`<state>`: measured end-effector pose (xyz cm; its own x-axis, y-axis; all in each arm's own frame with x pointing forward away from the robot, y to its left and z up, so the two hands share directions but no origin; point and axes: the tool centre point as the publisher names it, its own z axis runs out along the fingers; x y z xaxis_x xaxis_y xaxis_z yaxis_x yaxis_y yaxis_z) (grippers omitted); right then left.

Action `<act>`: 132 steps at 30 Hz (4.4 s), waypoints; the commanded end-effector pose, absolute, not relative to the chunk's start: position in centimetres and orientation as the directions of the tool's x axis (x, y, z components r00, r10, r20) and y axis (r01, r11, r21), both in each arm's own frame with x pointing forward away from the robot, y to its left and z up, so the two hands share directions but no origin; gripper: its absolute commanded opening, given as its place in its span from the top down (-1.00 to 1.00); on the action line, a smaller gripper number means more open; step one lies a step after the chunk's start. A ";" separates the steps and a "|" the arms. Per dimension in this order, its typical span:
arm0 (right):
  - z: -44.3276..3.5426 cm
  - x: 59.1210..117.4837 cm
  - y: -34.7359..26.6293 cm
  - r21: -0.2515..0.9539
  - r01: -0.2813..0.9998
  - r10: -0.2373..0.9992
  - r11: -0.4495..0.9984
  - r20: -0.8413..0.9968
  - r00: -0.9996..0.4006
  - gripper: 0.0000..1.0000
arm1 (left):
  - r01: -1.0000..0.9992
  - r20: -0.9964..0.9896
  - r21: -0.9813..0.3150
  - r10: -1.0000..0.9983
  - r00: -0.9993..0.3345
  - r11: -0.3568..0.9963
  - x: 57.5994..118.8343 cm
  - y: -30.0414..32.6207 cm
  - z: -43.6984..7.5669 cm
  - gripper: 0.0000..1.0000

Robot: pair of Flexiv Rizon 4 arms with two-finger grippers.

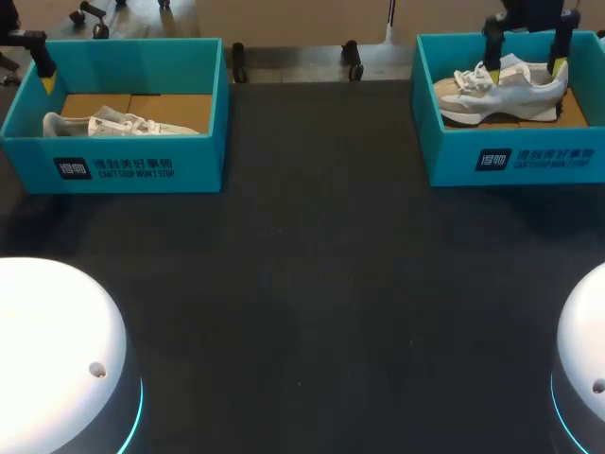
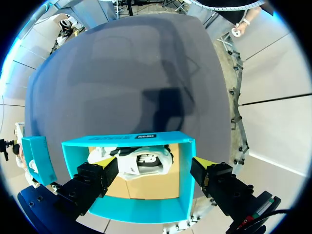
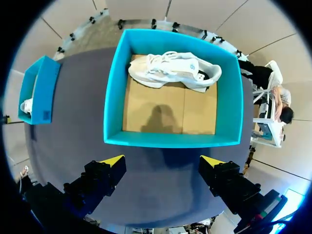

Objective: Take the shoe out of the shoebox, open the shoe tongue, remove and reinsert the insole, then place the shoe into the shoebox

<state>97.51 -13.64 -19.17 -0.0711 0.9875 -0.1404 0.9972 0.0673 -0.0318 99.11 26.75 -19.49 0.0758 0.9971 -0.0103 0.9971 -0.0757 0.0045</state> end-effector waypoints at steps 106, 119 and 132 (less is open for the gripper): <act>-32.0 117.7 -30.0 0.036 0.999 0.978 -0.006 -0.208 0.013 -0.68 | 0.997 -0.009 0.007 0.997 0.077 -0.077 99.0 26.8 -19.4 -1.00; -34.3 118.2 -30.7 0.003 0.999 0.980 -0.035 -0.197 0.035 -0.73 | 0.997 -0.009 0.007 0.997 0.077 -0.077 99.0 26.8 -19.4 -1.00; -36.9 117.8 -31.3 -0.048 0.997 0.987 -0.060 -0.153 0.052 -0.50 | 0.997 -0.009 0.007 0.997 0.077 -0.077 99.0 26.8 -19.4 -1.00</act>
